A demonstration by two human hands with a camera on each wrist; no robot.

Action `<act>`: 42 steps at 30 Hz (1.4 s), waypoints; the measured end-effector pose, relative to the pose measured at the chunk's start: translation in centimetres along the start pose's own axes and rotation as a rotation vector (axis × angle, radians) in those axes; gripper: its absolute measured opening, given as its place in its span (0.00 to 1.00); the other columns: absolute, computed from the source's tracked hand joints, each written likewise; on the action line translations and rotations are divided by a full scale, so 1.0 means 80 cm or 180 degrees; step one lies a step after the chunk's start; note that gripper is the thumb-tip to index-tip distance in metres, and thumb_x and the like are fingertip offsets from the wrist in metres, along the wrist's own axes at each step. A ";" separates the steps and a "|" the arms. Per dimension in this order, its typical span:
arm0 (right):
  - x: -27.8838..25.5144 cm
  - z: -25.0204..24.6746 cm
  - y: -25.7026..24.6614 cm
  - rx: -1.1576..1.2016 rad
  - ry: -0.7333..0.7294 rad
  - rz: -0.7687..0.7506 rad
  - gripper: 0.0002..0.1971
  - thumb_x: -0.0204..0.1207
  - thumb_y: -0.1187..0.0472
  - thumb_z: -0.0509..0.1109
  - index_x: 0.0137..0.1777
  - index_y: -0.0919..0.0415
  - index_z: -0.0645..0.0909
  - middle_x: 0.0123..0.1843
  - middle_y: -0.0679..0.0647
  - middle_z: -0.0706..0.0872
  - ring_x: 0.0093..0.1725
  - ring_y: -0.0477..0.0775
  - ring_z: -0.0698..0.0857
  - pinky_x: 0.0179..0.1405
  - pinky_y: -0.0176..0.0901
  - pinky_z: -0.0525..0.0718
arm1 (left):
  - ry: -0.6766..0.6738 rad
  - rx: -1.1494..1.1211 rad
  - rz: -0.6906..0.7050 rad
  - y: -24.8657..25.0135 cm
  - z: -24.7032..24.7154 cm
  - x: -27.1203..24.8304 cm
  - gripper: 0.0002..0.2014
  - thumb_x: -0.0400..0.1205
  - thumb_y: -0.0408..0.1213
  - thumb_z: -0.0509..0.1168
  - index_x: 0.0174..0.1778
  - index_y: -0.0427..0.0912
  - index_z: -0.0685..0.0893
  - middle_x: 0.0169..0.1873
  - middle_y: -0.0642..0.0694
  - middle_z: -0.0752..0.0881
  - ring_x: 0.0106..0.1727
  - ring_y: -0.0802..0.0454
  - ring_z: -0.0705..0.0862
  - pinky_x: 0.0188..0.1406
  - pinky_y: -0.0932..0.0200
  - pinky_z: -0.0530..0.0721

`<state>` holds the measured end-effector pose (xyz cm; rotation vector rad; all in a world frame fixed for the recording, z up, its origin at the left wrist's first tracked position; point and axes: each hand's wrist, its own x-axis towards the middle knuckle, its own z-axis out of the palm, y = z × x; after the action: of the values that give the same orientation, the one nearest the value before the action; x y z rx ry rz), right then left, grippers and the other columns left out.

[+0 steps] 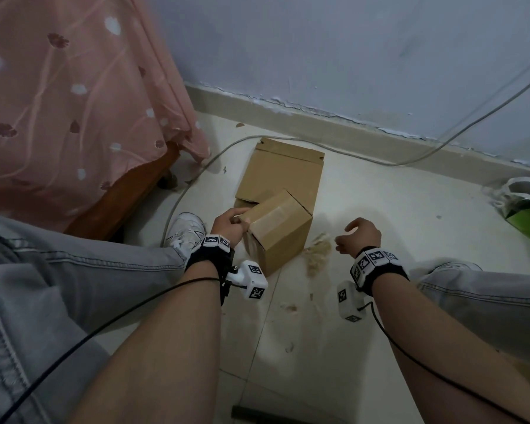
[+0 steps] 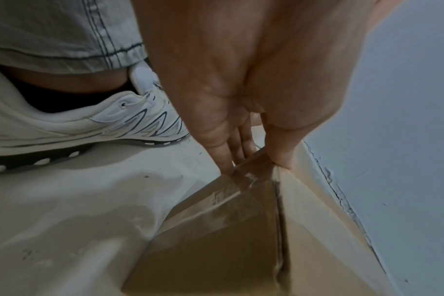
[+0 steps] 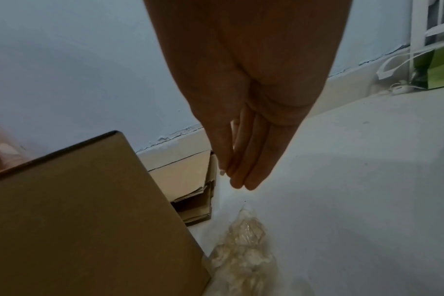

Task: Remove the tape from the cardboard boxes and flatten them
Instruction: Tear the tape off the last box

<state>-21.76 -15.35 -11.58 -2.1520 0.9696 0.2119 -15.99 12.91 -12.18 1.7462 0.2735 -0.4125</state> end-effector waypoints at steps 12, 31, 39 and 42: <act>0.002 0.014 -0.004 -0.0686 -0.0220 -0.0066 0.19 0.73 0.51 0.78 0.31 0.68 0.85 0.37 0.62 0.86 0.31 0.56 0.80 0.35 0.40 0.77 | -0.0095 -0.0604 -0.0223 -0.012 -0.004 0.006 0.10 0.71 0.39 0.73 0.41 0.62 0.92 0.49 0.40 0.90 0.56 0.43 0.87 0.72 0.41 0.80; 0.000 0.022 -0.014 -0.0530 -0.0447 -0.0103 0.11 0.70 0.69 0.77 0.53 0.70 0.88 0.48 0.66 0.91 0.52 0.64 0.90 0.55 0.55 0.89 | -0.0127 -0.0746 -0.0193 -0.024 -0.002 0.019 0.12 0.66 0.43 0.73 0.42 0.63 0.92 0.53 0.41 0.90 0.62 0.43 0.86 0.72 0.43 0.79; -0.004 0.022 -0.012 -0.0347 -0.0487 -0.0295 0.05 0.74 0.70 0.73 0.42 0.64 0.91 0.37 0.64 0.91 0.40 0.61 0.92 0.46 0.47 0.91 | -0.0146 -0.0752 -0.0179 -0.027 -0.003 0.021 0.12 0.66 0.43 0.73 0.43 0.63 0.92 0.55 0.38 0.89 0.62 0.42 0.86 0.72 0.43 0.80; -0.006 0.021 -0.010 -0.0509 -0.0456 -0.0344 0.06 0.75 0.66 0.74 0.44 0.67 0.92 0.42 0.64 0.92 0.47 0.61 0.90 0.50 0.46 0.89 | -0.0140 -0.0749 -0.0180 -0.029 -0.002 0.023 0.12 0.66 0.43 0.73 0.43 0.63 0.92 0.50 0.41 0.89 0.60 0.43 0.86 0.72 0.42 0.79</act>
<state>-21.29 -13.58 -12.11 -2.2921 0.7750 0.3970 -15.22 13.50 -14.97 1.5002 0.3270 -0.4410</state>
